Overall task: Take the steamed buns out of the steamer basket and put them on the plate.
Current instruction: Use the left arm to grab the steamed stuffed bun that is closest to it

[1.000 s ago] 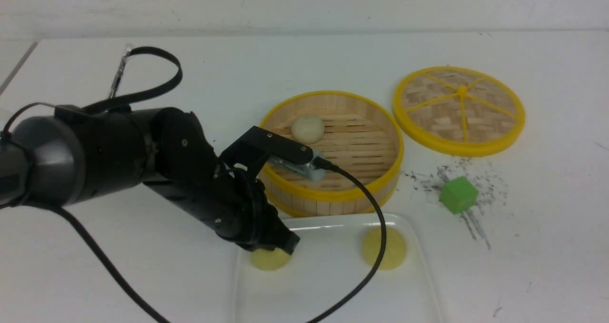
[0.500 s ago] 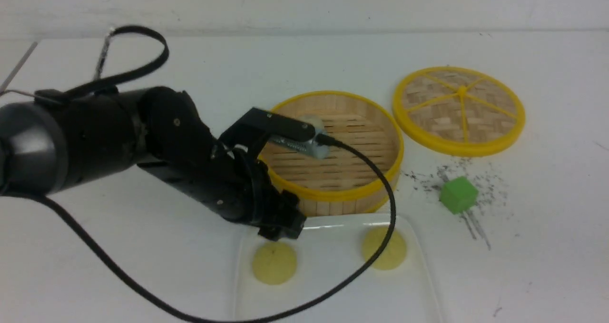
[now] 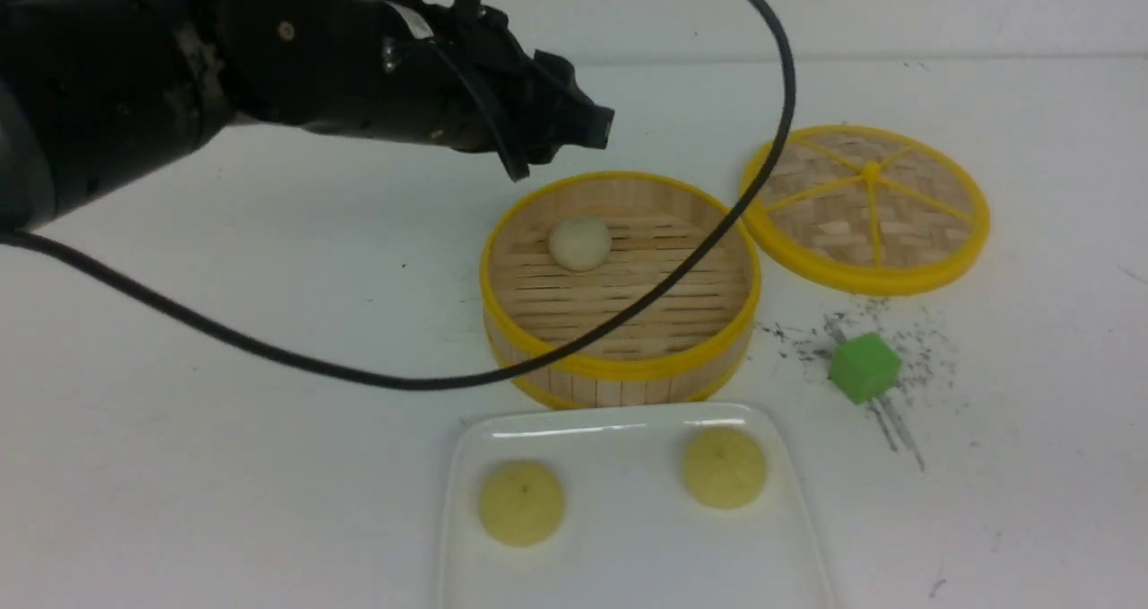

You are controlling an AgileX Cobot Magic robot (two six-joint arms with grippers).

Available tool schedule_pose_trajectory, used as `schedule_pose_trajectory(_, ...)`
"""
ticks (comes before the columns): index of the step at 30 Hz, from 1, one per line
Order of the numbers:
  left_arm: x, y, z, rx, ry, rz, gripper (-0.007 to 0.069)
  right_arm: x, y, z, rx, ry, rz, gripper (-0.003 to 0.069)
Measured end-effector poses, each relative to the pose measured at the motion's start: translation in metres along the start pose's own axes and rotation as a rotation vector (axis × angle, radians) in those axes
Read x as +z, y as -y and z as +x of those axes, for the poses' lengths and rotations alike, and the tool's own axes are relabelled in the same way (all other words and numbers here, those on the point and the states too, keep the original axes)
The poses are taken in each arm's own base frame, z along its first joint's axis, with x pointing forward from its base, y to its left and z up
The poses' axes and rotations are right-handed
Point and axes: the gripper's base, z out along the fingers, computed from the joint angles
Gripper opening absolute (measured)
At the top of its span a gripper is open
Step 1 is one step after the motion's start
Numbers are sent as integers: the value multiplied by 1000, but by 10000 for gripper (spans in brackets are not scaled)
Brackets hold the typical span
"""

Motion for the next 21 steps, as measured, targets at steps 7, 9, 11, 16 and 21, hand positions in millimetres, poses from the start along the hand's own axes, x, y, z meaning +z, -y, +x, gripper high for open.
schedule_pose_trajectory(7,68,-34,30,-81,-194,-41,331,0,0,0,-19,1,-4,484)
schedule_pose_trajectory(9,82,-36,31,-61,-226,-29,331,0,-1,0,-18,1,-7,484)
schedule_pose_trajectory(11,94,-36,30,-57,-257,-15,338,0,-1,0,-19,1,-6,484)
schedule_pose_trajectory(16,115,-38,33,-59,-329,9,356,0,-1,0,-18,1,-9,484)
schedule_pose_trajectory(21,133,-40,45,-64,-382,19,361,0,-3,0,-7,0,-31,484)
